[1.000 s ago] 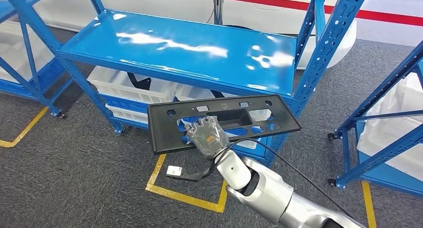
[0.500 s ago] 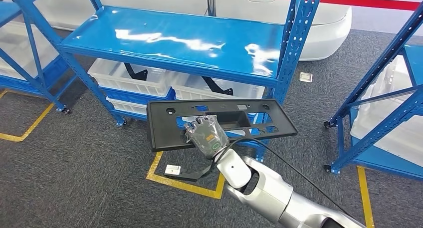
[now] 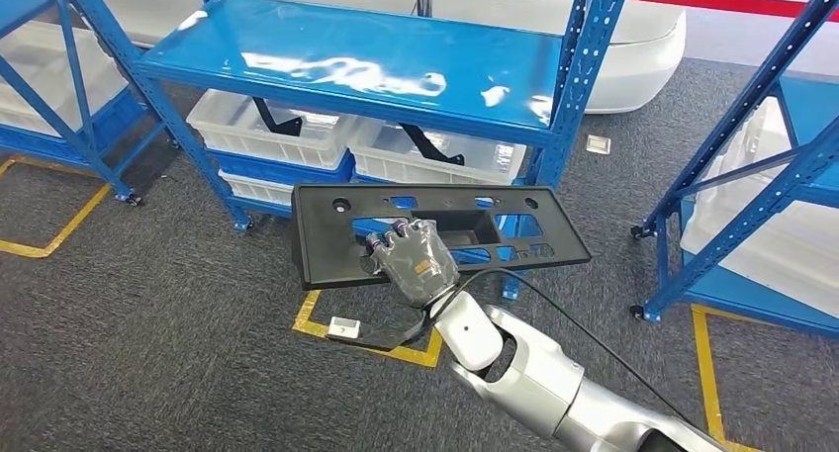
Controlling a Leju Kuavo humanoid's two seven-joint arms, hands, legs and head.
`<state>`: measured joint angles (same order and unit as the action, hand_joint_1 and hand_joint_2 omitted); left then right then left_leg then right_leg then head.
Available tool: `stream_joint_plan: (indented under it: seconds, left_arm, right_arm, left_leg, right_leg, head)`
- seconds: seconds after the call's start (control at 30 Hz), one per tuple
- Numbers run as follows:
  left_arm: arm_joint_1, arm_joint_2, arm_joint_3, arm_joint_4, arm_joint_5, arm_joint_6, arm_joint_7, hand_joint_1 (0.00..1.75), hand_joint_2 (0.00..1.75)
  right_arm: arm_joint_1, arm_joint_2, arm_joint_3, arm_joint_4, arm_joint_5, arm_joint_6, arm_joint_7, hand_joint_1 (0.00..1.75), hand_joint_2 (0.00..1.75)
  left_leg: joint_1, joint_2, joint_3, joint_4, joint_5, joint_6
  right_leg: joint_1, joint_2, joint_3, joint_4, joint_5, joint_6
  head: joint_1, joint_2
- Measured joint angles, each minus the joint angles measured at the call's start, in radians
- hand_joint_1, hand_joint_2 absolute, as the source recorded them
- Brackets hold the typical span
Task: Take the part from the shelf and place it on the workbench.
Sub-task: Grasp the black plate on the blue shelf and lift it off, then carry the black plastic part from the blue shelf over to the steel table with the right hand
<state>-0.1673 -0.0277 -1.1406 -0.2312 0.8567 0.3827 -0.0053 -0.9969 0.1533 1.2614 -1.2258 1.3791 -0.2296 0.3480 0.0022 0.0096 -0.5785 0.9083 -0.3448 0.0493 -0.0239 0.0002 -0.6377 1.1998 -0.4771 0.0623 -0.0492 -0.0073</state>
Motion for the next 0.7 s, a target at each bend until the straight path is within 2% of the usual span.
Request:
stream_joint_plan:
  seconds: [0.03,0.07,0.1,0.13,0.2,0.23,0.27,0.3,0.33,0.37,0.4,0.43,0.47,0.5,0.53,0.57,0.6,0.63,0.7]
  left_arm:
    - [0.0,0.0,0.0,0.0,-0.002,0.0,0.002,0.0,1.75]
    - [-0.001,0.0,0.0,0.0,-0.005,0.0,0.003,0.0,1.75]
    - [-0.002,0.0,0.0,0.0,-0.008,0.0,0.005,0.0,1.75]
    - [-0.002,0.0,-0.001,0.0,-0.01,0.0,0.007,0.0,1.75]
    - [-0.002,0.0,-0.003,0.0,-0.014,0.0,0.011,0.0,1.75]
    - [-0.001,0.001,-0.005,0.0,-0.016,0.0,0.013,0.0,1.75]
    - [-0.001,0.001,-0.006,0.0,-0.017,-0.001,0.013,0.0,1.75]
    - [-0.001,0.001,-0.007,0.0,-0.019,-0.001,0.013,0.0,1.75]
    - [-0.002,0.001,-0.008,0.0,-0.02,-0.001,0.014,0.0,1.75]
    - [-0.003,0.001,-0.008,0.0,-0.021,-0.001,0.014,0.0,1.75]
    - [-0.003,0.001,-0.009,0.0,-0.021,-0.001,0.014,0.0,1.75]
    - [-0.004,0.001,-0.009,0.0,-0.022,-0.001,0.014,0.0,1.75]
    - [-0.004,0.001,-0.01,0.0,-0.022,-0.001,0.014,0.0,1.75]
    - [-0.005,0.001,-0.01,0.0,-0.022,-0.001,0.014,0.0,1.75]
    - [-0.007,0.001,-0.01,0.0,-0.021,-0.001,0.014,0.0,1.75]
    - [-0.009,0.001,-0.01,0.0,-0.021,-0.001,0.014,0.0,1.75]
    - [-0.012,0.001,-0.01,0.0,-0.021,-0.001,0.013,0.0,1.75]
    - [-0.013,0.001,-0.011,0.0,-0.021,0.0,0.013,0.0,1.75]
    - [-0.014,0.0,-0.011,0.0,-0.02,0.0,0.013,0.0,1.75]
  right_arm:
    - [0.001,-0.001,-0.002,-0.001,0.004,-0.01,0.002,1.75,1.75]
    - [0.001,-0.001,-0.004,-0.002,0.011,-0.022,0.005,1.75,1.75]
    - [0.002,-0.002,-0.007,-0.004,0.021,-0.037,0.007,1.75,1.75]
    - [0.002,-0.003,-0.01,-0.006,0.033,-0.052,0.009,1.75,1.75]
    - [0.003,-0.007,-0.013,-0.01,0.058,-0.082,0.009,1.75,1.75]
    - [0.004,-0.008,-0.014,-0.013,0.068,-0.091,0.007,1.75,1.75]
    - [0.004,-0.01,-0.015,-0.016,0.077,-0.099,0.005,1.75,1.75]
    - [0.004,-0.011,-0.015,-0.019,0.082,-0.103,0.002,1.75,1.75]
    - [0.005,-0.011,-0.016,-0.022,0.086,-0.105,0.0,1.75,1.75]
    - [0.006,-0.012,-0.017,-0.024,0.089,-0.105,-0.002,1.75,1.75]
    - [0.007,-0.013,-0.017,-0.025,0.091,-0.106,-0.004,1.75,1.75]
    - [0.009,-0.014,-0.017,-0.027,0.093,-0.106,-0.006,1.75,1.75]
    - [0.011,-0.014,-0.017,-0.028,0.093,-0.106,-0.008,1.75,1.75]
    - [0.012,-0.014,-0.018,-0.029,0.093,-0.107,-0.011,1.75,1.75]
    - [0.012,-0.013,-0.02,-0.032,0.092,-0.106,-0.013,1.75,1.75]
    - [0.012,-0.013,-0.022,-0.034,0.09,-0.106,-0.016,1.75,1.75]
    - [0.012,-0.013,-0.024,-0.036,0.088,-0.106,-0.018,1.75,1.75]
    - [0.012,-0.013,-0.026,-0.038,0.086,-0.106,-0.021,1.75,1.75]
    - [0.013,-0.014,-0.028,-0.039,0.085,-0.106,-0.025,1.75,1.75]
  left_leg:
    - [0.001,0.0,-0.015,0.01,0.005,-0.005]
    - [0.001,0.0,-0.028,0.021,0.01,-0.011]
    - [0.0,0.001,-0.039,0.031,0.015,-0.018]
    - [-0.001,0.001,-0.046,0.037,0.021,-0.024]
    - [0.002,0.001,-0.054,0.04,0.031,-0.036]
    - [0.004,0.0,-0.062,0.051,0.016,-0.041]
    - [0.007,-0.001,-0.075,0.081,-0.017,-0.046]
    - [0.009,-0.001,-0.092,0.134,-0.067,-0.052]
    - [0.01,-0.002,-0.113,0.204,-0.122,-0.057]
    - [0.011,-0.002,-0.129,0.278,-0.163,-0.06]
    - [0.011,-0.002,-0.137,0.334,-0.182,-0.062]
    - [0.011,-0.002,-0.129,0.359,-0.178,-0.061]
    - [0.011,-0.002,-0.103,0.345,-0.156,-0.059]
    - [0.01,-0.002,-0.059,0.292,-0.127,-0.054]
    - [0.008,-0.004,-0.005,0.215,-0.111,-0.046]
    - [0.005,-0.006,0.048,0.13,-0.109,-0.039]
    - [0.001,-0.009,0.084,0.069,-0.113,-0.033]
    - [-0.004,-0.011,0.103,0.031,-0.12,-0.028]
    - [-0.007,-0.012,0.1,0.013,-0.106,-0.019]
  right_leg:
    - [-0.002,0.0,0.055,-0.076,0.01,0.004]
    - [-0.001,0.0,0.103,-0.148,0.006,0.002]
    - [-0.001,0.001,0.135,-0.201,-0.006,-0.002]
    - [0.002,0.003,0.147,-0.227,-0.018,-0.008]
    - [0.004,0.003,0.136,-0.229,-0.011,-0.027]
    - [0.004,0.002,0.127,-0.229,-0.001,-0.037]
    - [0.002,0.001,0.116,-0.23,0.01,-0.046]
    - [0.001,0.0,0.103,-0.23,0.021,-0.053]
    - [0.002,0.001,0.089,-0.23,0.033,-0.056]
    - [0.003,0.001,0.075,-0.229,0.044,-0.058]
    - [0.004,0.001,0.061,-0.229,0.054,-0.058]
    - [0.005,0.001,0.048,-0.228,0.065,-0.058]
    - [0.006,0.001,0.035,-0.228,0.075,-0.056]
    - [0.007,0.002,0.023,-0.228,0.085,-0.055]
    - [0.007,0.003,0.013,-0.228,0.094,-0.052]
    - [0.007,0.003,0.006,-0.228,0.103,-0.048]
    - [0.007,0.003,0.001,-0.231,0.113,-0.043]
    - [0.005,0.002,-0.002,-0.236,0.123,-0.037]
    - [0.003,0.002,-0.008,-0.246,0.142,-0.023]
  head:
    - [0.0,0.0]
    - [0.0,0.0]
    - [0.0,0.0]
    - [0.0,0.0]
    - [0.0,0.0]
    - [0.0,0.0]
    - [0.0,0.0]
    - [-0.001,0.0]
    - [-0.001,0.0]
    - [-0.001,0.0]
    - [-0.001,0.0]
    - [-0.001,0.0]
    - [-0.001,0.0]
    - [-0.001,0.0]
    - [0.0,0.0]
    - [0.0,0.0]
    - [0.0,0.0]
    - [0.0,0.0]
    - [0.0,0.0]
